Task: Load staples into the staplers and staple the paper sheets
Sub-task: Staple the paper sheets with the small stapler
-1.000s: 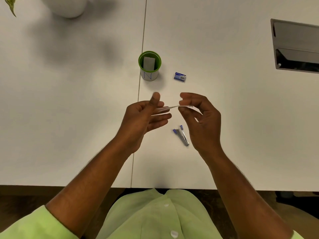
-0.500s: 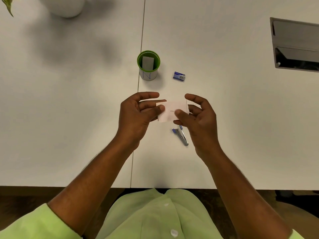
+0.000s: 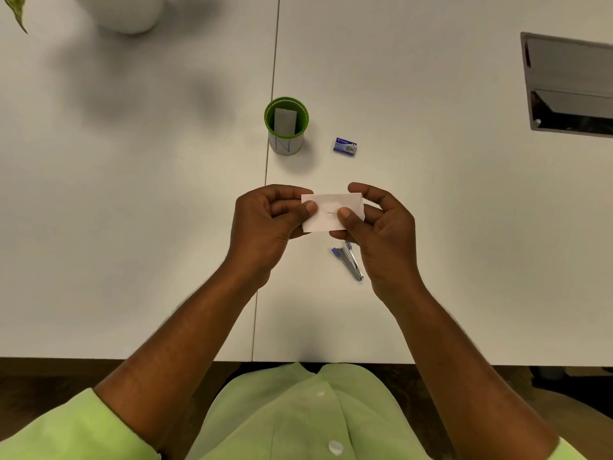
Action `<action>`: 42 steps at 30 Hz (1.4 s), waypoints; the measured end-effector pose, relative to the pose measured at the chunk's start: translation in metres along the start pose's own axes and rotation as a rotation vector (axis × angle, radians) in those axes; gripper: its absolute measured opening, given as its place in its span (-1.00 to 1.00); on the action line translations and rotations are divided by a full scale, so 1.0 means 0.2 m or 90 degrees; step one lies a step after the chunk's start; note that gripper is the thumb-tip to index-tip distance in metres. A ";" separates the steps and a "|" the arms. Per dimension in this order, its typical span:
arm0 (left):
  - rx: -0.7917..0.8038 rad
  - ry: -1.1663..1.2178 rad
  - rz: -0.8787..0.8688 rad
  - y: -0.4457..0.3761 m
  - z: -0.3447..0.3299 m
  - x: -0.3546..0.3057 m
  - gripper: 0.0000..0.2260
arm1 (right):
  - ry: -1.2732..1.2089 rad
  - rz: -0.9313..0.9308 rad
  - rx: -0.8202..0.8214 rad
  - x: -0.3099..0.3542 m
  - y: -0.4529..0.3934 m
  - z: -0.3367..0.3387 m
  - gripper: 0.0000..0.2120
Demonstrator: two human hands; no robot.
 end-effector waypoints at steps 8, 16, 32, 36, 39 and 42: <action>-0.006 0.010 -0.008 -0.02 0.02 0.02 -0.88 | 0.009 -0.027 0.019 -0.02 -0.01 0.00 -0.72; -0.028 -0.029 -0.044 -0.10 0.08 0.11 -0.89 | 0.028 -0.110 0.008 -0.10 -0.08 0.03 -0.76; -0.012 -0.758 -0.014 -0.59 0.49 0.55 -0.49 | 0.250 -0.068 -0.095 -0.07 -0.58 0.07 -0.75; 0.084 -0.881 0.041 -0.66 0.54 0.61 -0.14 | 0.323 -0.016 -0.092 0.02 -0.73 0.04 -0.83; 0.158 -0.919 0.127 -0.69 0.56 0.68 0.04 | 0.408 0.042 -0.097 0.10 -0.84 0.02 -0.90; 0.191 -0.937 0.152 -0.70 0.57 0.74 0.13 | 0.486 0.078 -0.092 0.16 -0.93 -0.01 -0.88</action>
Point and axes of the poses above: each hand's wrist, its own y-axis away from the middle knuckle, its own z-axis out of the back of the hand, x = y × z, the point moved 5 cm from there along -y, towards the middle knuckle, and after that the axes turned 15 degrees about x, right-handed, at the moved point
